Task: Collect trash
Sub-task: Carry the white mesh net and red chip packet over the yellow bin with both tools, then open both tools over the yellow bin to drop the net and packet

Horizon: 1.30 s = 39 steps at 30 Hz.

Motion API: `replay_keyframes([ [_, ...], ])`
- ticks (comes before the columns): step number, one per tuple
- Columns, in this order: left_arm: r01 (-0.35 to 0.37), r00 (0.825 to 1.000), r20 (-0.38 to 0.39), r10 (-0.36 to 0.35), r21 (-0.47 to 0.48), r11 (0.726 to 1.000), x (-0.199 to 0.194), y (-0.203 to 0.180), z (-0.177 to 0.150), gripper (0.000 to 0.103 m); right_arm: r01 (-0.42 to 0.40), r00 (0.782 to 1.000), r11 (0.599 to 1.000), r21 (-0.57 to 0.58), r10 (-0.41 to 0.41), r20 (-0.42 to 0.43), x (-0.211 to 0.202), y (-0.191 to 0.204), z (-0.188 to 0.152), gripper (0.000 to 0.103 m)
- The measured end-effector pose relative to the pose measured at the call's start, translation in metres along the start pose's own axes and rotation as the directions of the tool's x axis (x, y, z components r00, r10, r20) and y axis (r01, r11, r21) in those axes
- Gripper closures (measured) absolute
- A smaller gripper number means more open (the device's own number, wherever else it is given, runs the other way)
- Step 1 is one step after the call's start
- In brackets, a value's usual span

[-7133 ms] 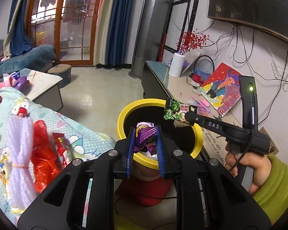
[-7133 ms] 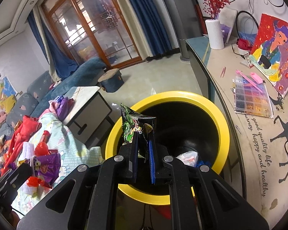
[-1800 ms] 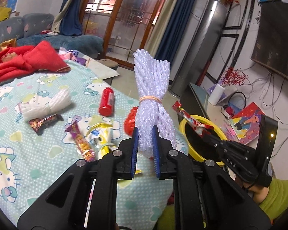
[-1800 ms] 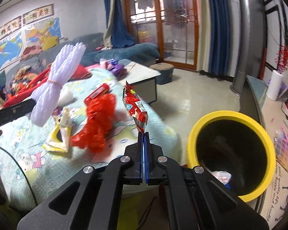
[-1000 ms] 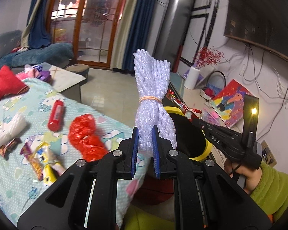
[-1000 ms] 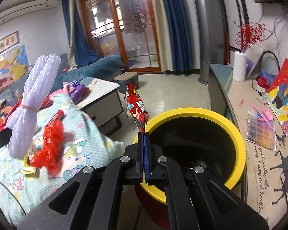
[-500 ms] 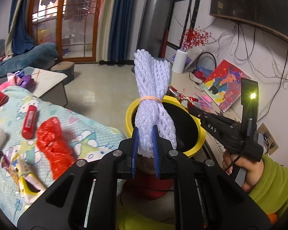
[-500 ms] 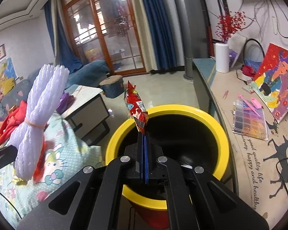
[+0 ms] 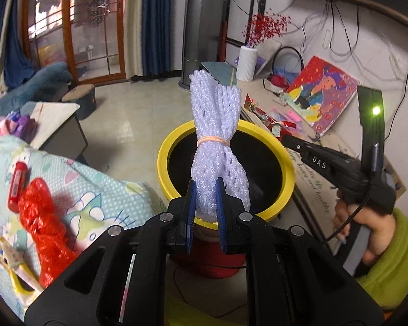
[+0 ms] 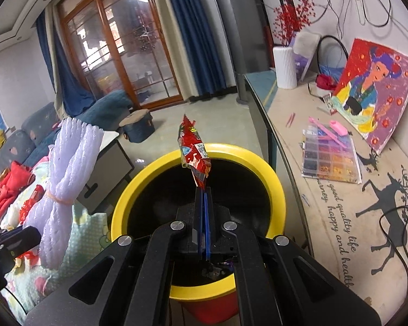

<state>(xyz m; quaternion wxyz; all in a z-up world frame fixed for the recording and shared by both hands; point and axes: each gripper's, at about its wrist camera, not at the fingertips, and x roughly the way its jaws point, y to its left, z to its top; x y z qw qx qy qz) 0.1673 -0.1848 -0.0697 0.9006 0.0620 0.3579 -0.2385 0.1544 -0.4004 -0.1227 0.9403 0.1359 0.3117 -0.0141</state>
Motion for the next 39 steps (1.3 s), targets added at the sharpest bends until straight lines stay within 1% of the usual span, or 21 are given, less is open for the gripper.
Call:
replay_keyframes([
  [5, 0.001, 0.999, -0.042, 0.0, 0.018, 1.0, 0.019, -0.008, 0.003, 0.094, 0.0, 1.0, 1.0, 0.011, 0.0, -0.019, 0.003, -0.006, -0.003, 0.102],
  [9, 0.02, 0.995, -0.098, -0.021, -0.01, 1.0, 0.039, -0.006, 0.005, 0.094, 0.004, 0.999, 1.0, 0.004, -0.004, -0.035, 0.005, -0.007, -0.006, 0.102],
  [13, 0.019, 0.99, -0.141, -0.026, -0.047, 0.999, 0.058, -0.004, 0.007, 0.093, 0.0, 0.998, 1.0, 0.012, 0.0, -0.061, 0.011, -0.011, -0.008, 0.102],
  [18, 0.022, 0.985, -0.169, -0.033, -0.067, 0.998, 0.07, -0.004, 0.006, 0.093, -0.002, 0.996, 1.0, 0.016, 0.004, -0.084, 0.016, -0.013, -0.011, 0.102],
  [23, 0.022, 0.985, -0.168, -0.035, -0.078, 0.997, 0.072, -0.003, 0.007, 0.093, -0.019, 0.995, 1.0, 0.021, 0.02, -0.093, 0.019, -0.012, -0.012, 0.101],
  [24, 0.02, 0.986, -0.165, -0.033, -0.077, 0.997, 0.072, -0.003, 0.007, 0.091, -0.022, 0.996, 1.0, 0.019, 0.024, -0.091, 0.019, -0.011, -0.012, 0.101],
  [25, 0.013, 0.987, -0.158, -0.024, -0.073, 0.997, 0.071, -0.003, 0.007, 0.083, -0.021, 0.996, 1.0, 0.019, 0.023, -0.089, 0.019, -0.011, -0.012, 0.101],
  [26, 0.004, 0.988, -0.154, -0.016, -0.076, 0.997, 0.071, -0.002, 0.008, 0.071, -0.021, 0.995, 1.0, 0.019, 0.023, -0.092, 0.019, -0.011, -0.012, 0.101],
  [28, 0.003, 0.989, -0.146, -0.018, -0.103, 0.995, 0.069, 0.0, 0.008, 0.061, -0.019, 0.995, 1.0, 0.023, 0.021, -0.093, 0.018, -0.011, -0.012, 0.101],
  [30, -0.016, 0.991, -0.13, 0.001, -0.114, 0.993, 0.064, 0.003, 0.008, 0.052, -0.013, 0.996, 0.999, 0.029, 0.016, -0.093, 0.018, -0.012, -0.012, 0.099],
  [31, -0.022, 0.993, -0.121, 0.007, -0.121, 0.992, 0.061, 0.005, 0.008, 0.044, -0.014, 0.995, 0.999, 0.036, 0.018, -0.094, 0.017, -0.013, -0.012, 0.091],
  [32, -0.024, 0.994, -0.112, 0.01, -0.132, 0.991, 0.058, 0.006, 0.008, 0.036, -0.014, 0.996, 0.999, 0.042, 0.018, -0.092, 0.017, -0.014, -0.012, 0.081],
  [33, -0.025, 0.995, -0.102, 0.01, -0.148, 0.989, 0.053, 0.009, 0.007, 0.032, -0.014, 0.996, 0.999, 0.045, 0.017, -0.089, 0.016, -0.014, -0.012, 0.078],
  [34, -0.028, 0.995, -0.094, 0.013, -0.157, 0.987, 0.05, 0.01, 0.007, 0.024, -0.013, 0.996, 0.999, 0.045, 0.017, -0.086, 0.015, -0.013, -0.012, 0.076],
  [35, -0.028, 0.996, -0.091, 0.014, -0.161, 0.987, 0.048, 0.01, 0.007, 0.02, -0.015, 0.996, 0.999, 0.044, 0.019, -0.086, 0.015, -0.013, -0.011, 0.075],
  [36, -0.029, 0.996, -0.084, 0.015, -0.166, 0.986, 0.044, 0.01, 0.007, 0.018, -0.017, 0.996, 0.999, 0.044, 0.021, -0.086, 0.014, -0.012, -0.01, 0.073],
  [37, -0.031, 0.997, -0.079, 0.018, -0.167, 0.985, 0.041, 0.01, 0.007, 0.013, -0.018, 0.996, 0.999, 0.045, 0.021, -0.083, 0.013, -0.011, -0.01, 0.068],
  [39, -0.034, 0.997, -0.067, 0.023, -0.168, 0.985, 0.035, 0.01, 0.007, 0.011, -0.026, 0.997, 0.999, 0.04, 0.029, -0.076, 0.01, -0.008, -0.009, 0.065],
])
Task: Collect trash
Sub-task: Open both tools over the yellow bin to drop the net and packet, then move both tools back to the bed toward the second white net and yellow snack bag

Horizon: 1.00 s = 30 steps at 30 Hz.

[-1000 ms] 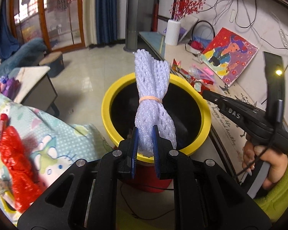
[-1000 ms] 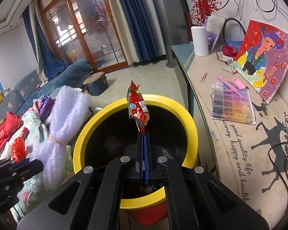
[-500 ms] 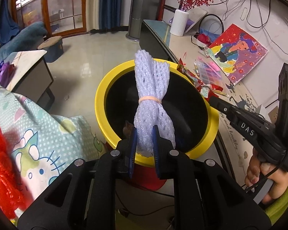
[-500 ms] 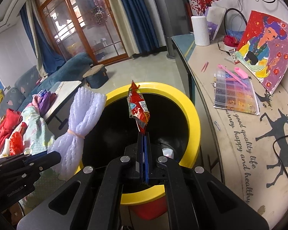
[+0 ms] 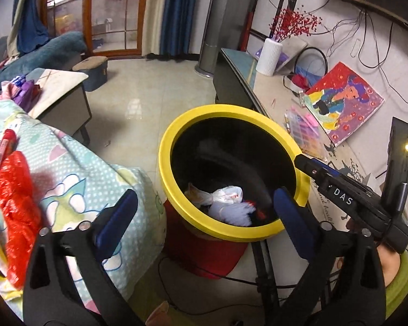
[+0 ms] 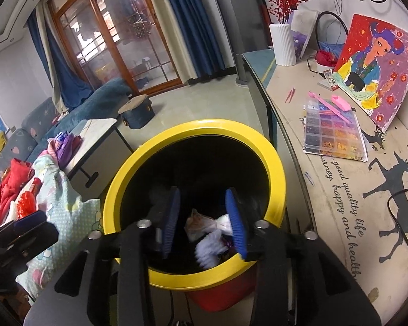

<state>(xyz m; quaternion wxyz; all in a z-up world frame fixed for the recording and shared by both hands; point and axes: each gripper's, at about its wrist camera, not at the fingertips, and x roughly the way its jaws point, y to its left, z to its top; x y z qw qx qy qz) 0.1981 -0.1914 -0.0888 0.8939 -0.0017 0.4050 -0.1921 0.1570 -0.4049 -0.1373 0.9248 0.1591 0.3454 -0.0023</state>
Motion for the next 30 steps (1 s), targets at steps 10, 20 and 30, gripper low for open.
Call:
replay_keyframes([
  [10, -0.028, 0.997, 0.07, 0.027, 0.012, 1.0, -0.033, 0.001, -0.004, 0.011, -0.02, 1.0, 0.999, -0.025, 0.021, 0.017, -0.01, 0.016, 0.004, 0.059],
  [20, -0.056, 0.991, 0.117, 0.059, -0.029, 0.998, -0.057, 0.015, -0.009, 0.011, -0.043, 0.998, 0.996, -0.074, 0.046, 0.045, -0.026, 0.038, 0.006, 0.054],
  [30, -0.081, 0.981, 0.173, 0.091, -0.065, 0.995, -0.086, 0.031, -0.013, 0.011, -0.088, 0.993, 0.988, -0.13, 0.097, 0.065, -0.048, 0.068, 0.008, 0.054],
])
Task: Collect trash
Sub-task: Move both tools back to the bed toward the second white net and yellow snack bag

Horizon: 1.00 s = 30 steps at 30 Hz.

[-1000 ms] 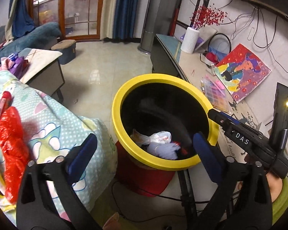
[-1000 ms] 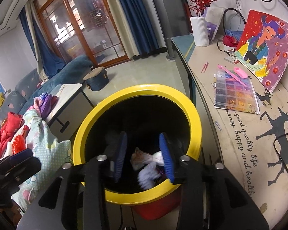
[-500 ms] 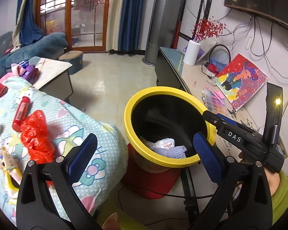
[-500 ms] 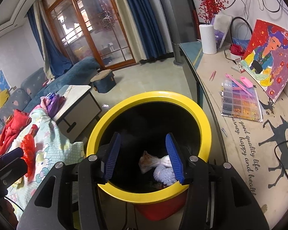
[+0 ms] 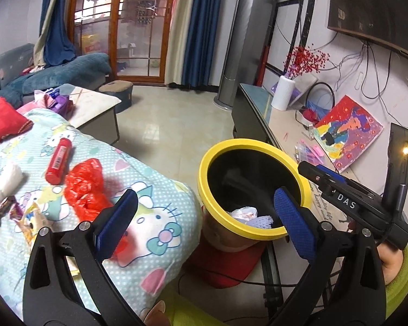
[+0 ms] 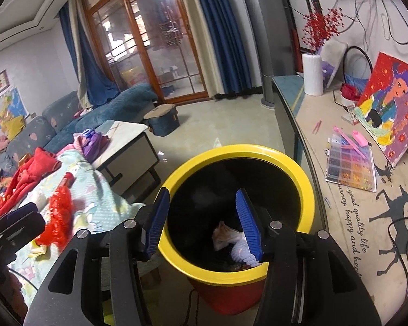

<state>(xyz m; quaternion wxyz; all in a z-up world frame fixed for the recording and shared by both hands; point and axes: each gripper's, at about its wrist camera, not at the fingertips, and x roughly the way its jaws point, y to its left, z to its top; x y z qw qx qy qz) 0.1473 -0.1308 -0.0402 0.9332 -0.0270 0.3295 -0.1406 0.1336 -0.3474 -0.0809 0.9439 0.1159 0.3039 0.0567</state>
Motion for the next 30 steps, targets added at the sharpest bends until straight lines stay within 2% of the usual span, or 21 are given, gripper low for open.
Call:
replay_keyframes([
  [21, -0.081, 0.992, 0.086, 0.093, -0.13, 0.988, -0.048, 0.057, 0.0, 0.011, -0.131, 0.991, 0.982, -0.133, 0.133, 0.003, -0.026, 0.076, 0.003, 0.047],
  [30, -0.111, 0.983, 0.12, 0.136, -0.191, 0.975, -0.066, 0.083, -0.003, 0.011, -0.184, 0.983, 0.967, -0.178, 0.182, -0.03, -0.029, 0.105, -0.001, 0.044],
])
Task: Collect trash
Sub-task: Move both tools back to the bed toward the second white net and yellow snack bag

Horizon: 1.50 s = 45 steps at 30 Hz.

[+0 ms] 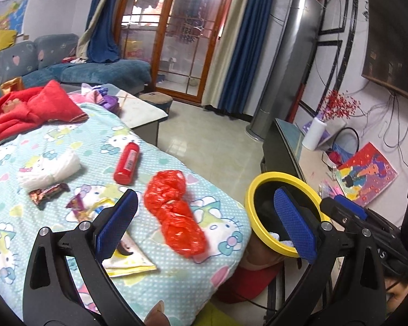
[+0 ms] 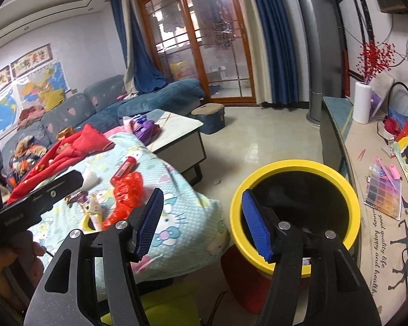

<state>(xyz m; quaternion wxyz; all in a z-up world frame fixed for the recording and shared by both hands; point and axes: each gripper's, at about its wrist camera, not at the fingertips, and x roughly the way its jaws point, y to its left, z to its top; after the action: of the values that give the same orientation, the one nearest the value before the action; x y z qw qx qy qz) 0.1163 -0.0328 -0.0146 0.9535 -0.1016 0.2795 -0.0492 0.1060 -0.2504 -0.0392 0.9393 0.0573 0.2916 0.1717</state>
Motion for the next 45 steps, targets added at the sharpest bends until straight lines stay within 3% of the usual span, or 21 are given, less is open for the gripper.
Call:
replay_keyframes([
  [14, -0.078, 0.995, 0.05, 0.083, -0.091, 0.993, -0.018, 0.053, 0.001, 0.011, -0.083, 0.996, 0.992, -0.099, 0.079, -0.048, 0.006, 0.058, 0.0, 0.042],
  [25, -0.087, 0.992, 0.078, 0.102, -0.178, 0.98, -0.03, 0.092, 0.001, 0.011, -0.137, 0.989, 0.975, -0.177, 0.124, -0.084, 0.017, 0.102, -0.002, 0.042],
  [45, -0.179, 0.973, 0.084, 0.217, -0.325, 0.929, -0.042, 0.168, -0.007, 0.011, -0.24, 0.962, 0.926, -0.29, 0.186, -0.201, 0.049, 0.163, -0.024, 0.042],
])
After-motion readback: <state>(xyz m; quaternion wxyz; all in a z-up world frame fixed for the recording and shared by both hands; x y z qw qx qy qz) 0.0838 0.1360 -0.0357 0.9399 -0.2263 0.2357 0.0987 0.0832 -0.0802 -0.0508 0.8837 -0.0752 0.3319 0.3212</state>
